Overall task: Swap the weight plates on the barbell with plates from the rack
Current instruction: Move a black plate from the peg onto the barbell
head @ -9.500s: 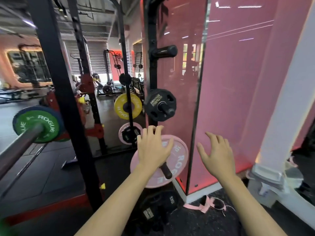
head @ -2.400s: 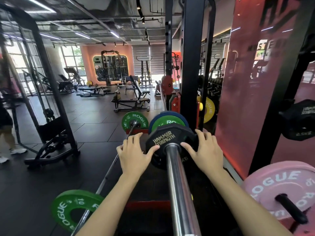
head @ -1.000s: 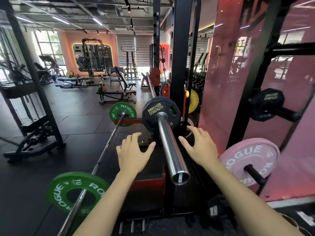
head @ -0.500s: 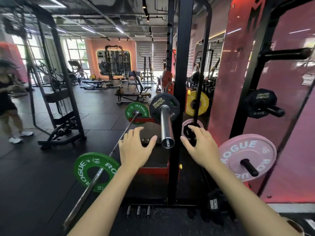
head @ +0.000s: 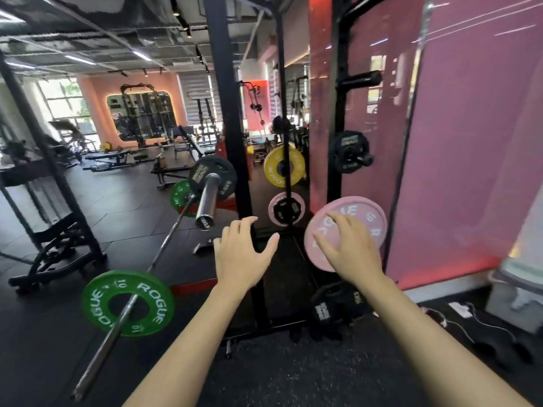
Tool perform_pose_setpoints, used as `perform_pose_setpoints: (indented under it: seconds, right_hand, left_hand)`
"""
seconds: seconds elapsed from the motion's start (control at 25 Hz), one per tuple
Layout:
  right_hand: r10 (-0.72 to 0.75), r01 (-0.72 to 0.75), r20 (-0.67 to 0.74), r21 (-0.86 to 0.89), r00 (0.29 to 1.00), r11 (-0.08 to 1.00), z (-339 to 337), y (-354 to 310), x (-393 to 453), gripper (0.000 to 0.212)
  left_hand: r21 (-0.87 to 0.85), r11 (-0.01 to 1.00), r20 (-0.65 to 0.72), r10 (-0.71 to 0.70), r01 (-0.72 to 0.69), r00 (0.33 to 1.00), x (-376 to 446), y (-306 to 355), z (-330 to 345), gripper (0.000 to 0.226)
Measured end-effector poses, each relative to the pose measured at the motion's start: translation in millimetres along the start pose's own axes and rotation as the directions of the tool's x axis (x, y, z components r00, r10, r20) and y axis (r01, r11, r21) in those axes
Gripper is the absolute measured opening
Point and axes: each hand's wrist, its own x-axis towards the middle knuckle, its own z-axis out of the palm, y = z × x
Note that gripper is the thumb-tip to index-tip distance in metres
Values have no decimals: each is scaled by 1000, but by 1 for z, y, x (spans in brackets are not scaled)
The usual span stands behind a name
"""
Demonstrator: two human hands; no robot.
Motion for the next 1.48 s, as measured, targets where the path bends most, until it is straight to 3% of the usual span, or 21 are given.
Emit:
perform_pose_setpoints:
  seconds: [0.36,0.68,1.08,1.48]
  right_hand:
    - [195,-238,-180,-258,964,936,-88,114,-9,55]
    - [245,-296,-190,-319,951,900,-49,164,68,61]
    - [239,-280,-177,-255,955,926,2,266,179,53]
    - [69,-74,-62,-73,996,995,33,396,343,50]
  left_hand:
    - [-213,947,116,268,-240,956,32,147,107,58]
    - [-313,918,96,286,-244,953,116,148,188,61]
    - [-275,946,118,212,-173,970,204,161,302,60]
    - [-125,990,-30,-63,59,998,300,215,395,52]
